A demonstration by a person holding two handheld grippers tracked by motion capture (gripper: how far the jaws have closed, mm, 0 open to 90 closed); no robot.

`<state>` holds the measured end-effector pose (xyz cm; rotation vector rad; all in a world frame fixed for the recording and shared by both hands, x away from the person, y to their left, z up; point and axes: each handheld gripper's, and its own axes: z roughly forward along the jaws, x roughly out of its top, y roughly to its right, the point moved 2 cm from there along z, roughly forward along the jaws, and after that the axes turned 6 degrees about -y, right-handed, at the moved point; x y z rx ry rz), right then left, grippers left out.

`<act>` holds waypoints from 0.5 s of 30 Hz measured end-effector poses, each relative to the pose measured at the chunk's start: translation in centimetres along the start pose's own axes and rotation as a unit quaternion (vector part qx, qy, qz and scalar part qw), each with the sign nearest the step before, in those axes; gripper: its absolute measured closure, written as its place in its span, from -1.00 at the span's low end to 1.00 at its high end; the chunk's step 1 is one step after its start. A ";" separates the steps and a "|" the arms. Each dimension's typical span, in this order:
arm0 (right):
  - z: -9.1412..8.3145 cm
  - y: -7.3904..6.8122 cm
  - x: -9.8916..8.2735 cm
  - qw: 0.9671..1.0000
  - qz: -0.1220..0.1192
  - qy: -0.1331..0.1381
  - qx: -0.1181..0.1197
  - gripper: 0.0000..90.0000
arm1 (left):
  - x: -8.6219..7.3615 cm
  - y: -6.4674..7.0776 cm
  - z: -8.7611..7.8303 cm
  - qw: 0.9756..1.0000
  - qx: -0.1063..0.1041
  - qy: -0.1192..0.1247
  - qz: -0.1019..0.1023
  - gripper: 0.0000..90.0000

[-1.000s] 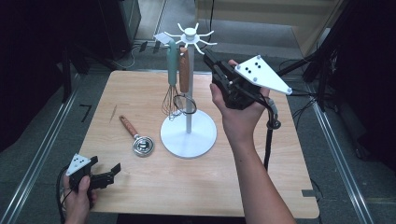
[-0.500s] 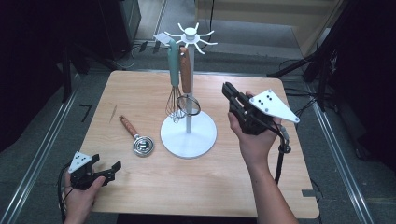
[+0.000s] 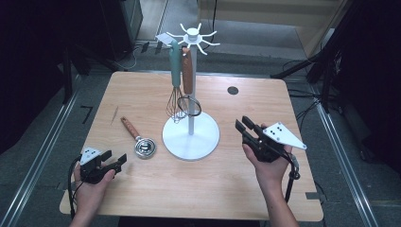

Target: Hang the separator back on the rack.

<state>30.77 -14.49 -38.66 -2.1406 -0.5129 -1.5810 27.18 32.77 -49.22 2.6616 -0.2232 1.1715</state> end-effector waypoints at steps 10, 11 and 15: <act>-1.9 1.2 -6.0 0.998 0.004 -0.068 -0.008 0.46 | 1.6 2.6 2.1 1.000 0.017 -0.007 0.020 0.12; -2.3 1.7 -7.0 0.997 0.007 -0.078 -0.014 0.46 | 1.7 2.6 2.3 1.000 0.019 -0.009 0.019 0.18; -2.8 2.3 -8.5 0.995 0.029 -0.095 -0.022 0.46 | 2.0 2.8 3.0 1.000 0.024 -0.010 0.007 0.24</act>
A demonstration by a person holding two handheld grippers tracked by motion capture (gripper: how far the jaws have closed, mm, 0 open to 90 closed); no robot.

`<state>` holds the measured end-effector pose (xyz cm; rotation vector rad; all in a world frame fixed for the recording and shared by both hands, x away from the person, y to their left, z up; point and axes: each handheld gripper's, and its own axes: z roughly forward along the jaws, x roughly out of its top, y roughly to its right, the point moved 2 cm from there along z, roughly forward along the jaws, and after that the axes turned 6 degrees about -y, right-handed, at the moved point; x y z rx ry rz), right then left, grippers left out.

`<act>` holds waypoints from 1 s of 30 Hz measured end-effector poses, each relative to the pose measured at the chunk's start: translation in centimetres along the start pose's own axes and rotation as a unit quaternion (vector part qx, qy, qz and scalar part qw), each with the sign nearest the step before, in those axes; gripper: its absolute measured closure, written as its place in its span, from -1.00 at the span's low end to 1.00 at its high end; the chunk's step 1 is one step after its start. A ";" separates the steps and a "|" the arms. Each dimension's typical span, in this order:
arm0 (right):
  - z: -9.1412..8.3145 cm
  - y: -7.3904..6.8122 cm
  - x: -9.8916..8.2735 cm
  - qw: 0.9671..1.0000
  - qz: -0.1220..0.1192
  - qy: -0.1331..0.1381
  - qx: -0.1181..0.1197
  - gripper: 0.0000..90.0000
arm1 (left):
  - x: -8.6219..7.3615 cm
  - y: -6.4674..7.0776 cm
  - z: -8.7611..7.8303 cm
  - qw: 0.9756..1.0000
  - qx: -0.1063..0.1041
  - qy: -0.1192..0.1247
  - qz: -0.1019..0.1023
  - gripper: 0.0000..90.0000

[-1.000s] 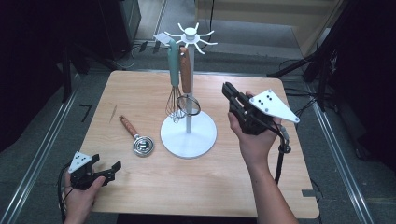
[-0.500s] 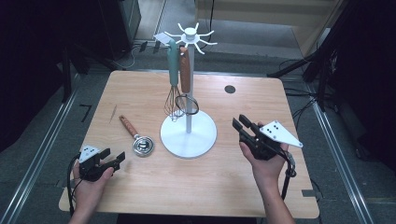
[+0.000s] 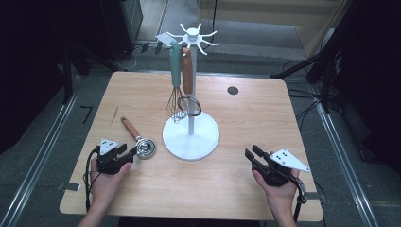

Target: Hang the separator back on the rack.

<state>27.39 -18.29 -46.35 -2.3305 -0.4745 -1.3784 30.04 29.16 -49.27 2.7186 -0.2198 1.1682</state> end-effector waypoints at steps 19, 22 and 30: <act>0.3 0.0 -2.5 0.999 0.008 -0.034 -0.005 0.45 | -0.7 0.1 0.3 0.998 -0.001 -0.050 0.024 0.63; 0.4 -0.2 -2.6 0.999 0.000 -0.036 -0.004 0.46 | -1.0 0.3 0.1 0.998 -0.009 -0.051 0.030 0.71; 0.5 -0.5 -2.7 0.999 -0.005 -0.038 0.001 0.45 | -1.9 0.8 -0.9 0.997 -0.027 -0.058 0.043 0.73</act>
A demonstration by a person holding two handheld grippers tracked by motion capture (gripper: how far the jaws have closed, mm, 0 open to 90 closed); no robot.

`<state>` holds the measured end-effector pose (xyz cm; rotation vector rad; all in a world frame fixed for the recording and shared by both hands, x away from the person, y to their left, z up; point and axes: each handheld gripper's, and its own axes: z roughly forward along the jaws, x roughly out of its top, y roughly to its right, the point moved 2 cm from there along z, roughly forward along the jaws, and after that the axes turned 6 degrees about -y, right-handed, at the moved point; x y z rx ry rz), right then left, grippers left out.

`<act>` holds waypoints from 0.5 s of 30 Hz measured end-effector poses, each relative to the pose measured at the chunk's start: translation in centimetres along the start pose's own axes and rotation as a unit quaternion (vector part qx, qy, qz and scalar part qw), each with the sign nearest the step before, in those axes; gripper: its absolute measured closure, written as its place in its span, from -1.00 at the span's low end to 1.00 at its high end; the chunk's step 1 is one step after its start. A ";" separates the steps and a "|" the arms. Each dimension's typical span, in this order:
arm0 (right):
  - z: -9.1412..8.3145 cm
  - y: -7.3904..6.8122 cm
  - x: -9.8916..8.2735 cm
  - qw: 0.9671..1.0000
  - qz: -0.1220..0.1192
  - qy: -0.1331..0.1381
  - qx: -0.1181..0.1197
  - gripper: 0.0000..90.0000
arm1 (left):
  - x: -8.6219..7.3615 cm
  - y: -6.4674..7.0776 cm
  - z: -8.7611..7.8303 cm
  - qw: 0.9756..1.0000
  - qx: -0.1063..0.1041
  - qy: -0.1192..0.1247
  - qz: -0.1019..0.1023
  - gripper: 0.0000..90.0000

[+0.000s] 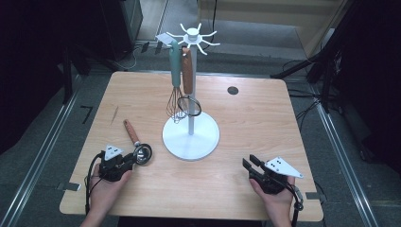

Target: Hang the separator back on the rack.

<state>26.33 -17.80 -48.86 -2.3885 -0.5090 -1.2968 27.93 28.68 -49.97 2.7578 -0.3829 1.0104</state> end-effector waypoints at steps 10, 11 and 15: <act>0.2 0.0 -0.1 1.000 0.003 -0.002 -0.002 0.46 | -1.0 1.5 -0.7 0.999 -0.023 0.002 0.045 0.14; 0.3 0.0 -0.1 1.000 0.003 -0.002 -0.001 0.46 | -0.9 1.5 -0.7 0.999 -0.020 0.013 0.039 0.14; 0.2 -0.1 -0.1 1.000 0.003 -0.001 0.001 0.46 | -0.3 0.9 -0.3 0.999 -0.024 0.029 0.003 0.04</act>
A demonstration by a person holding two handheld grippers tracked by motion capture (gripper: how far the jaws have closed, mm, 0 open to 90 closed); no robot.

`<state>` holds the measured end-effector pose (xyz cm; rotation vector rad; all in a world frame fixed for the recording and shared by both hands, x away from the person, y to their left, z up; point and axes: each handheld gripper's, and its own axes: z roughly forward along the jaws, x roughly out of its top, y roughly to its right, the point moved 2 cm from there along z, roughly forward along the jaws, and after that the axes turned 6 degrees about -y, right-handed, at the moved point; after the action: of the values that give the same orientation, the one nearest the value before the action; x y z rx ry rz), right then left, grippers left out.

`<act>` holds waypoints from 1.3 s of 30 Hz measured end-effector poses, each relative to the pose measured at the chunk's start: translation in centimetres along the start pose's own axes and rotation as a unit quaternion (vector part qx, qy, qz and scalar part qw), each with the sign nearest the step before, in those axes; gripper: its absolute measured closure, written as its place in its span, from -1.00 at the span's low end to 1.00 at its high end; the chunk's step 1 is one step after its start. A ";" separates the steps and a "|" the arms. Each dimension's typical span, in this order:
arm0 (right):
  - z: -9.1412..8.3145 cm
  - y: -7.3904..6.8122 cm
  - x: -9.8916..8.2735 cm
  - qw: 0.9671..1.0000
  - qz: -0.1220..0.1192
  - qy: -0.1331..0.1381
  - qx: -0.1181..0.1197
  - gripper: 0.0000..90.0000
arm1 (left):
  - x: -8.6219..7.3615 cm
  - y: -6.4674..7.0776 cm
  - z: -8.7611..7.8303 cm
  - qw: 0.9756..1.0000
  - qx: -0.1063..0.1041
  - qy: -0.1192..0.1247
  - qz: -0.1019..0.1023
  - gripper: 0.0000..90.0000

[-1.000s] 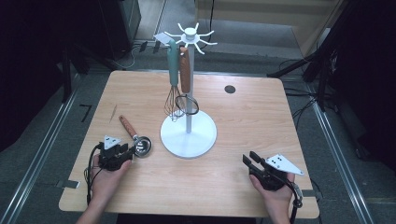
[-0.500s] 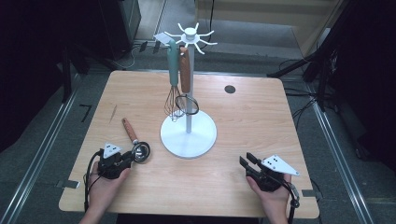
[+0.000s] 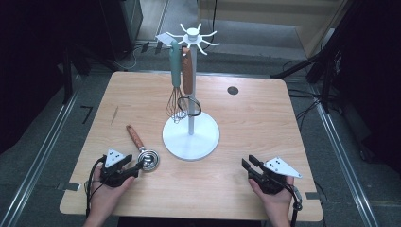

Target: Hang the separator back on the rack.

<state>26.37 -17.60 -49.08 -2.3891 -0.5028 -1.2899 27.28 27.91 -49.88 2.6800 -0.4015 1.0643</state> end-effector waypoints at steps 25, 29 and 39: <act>-0.2 -1.5 0.3 1.000 -0.011 0.011 0.013 0.49 | -2.0 4.1 -0.9 0.998 -0.045 -0.036 0.012 0.53; -0.1 -2.4 0.3 1.000 -0.019 0.007 0.022 0.50 | -2.2 5.3 -1.0 0.998 -0.049 -0.042 0.016 0.54; 0.5 -5.0 0.3 0.998 -0.045 0.002 0.052 0.50 | -2.3 7.2 -0.5 0.996 -0.085 -0.037 0.017 0.30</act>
<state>24.50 -12.98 -48.27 -2.3013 -0.6667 -1.2718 22.92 21.72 -50.33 2.5762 -0.5280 0.8978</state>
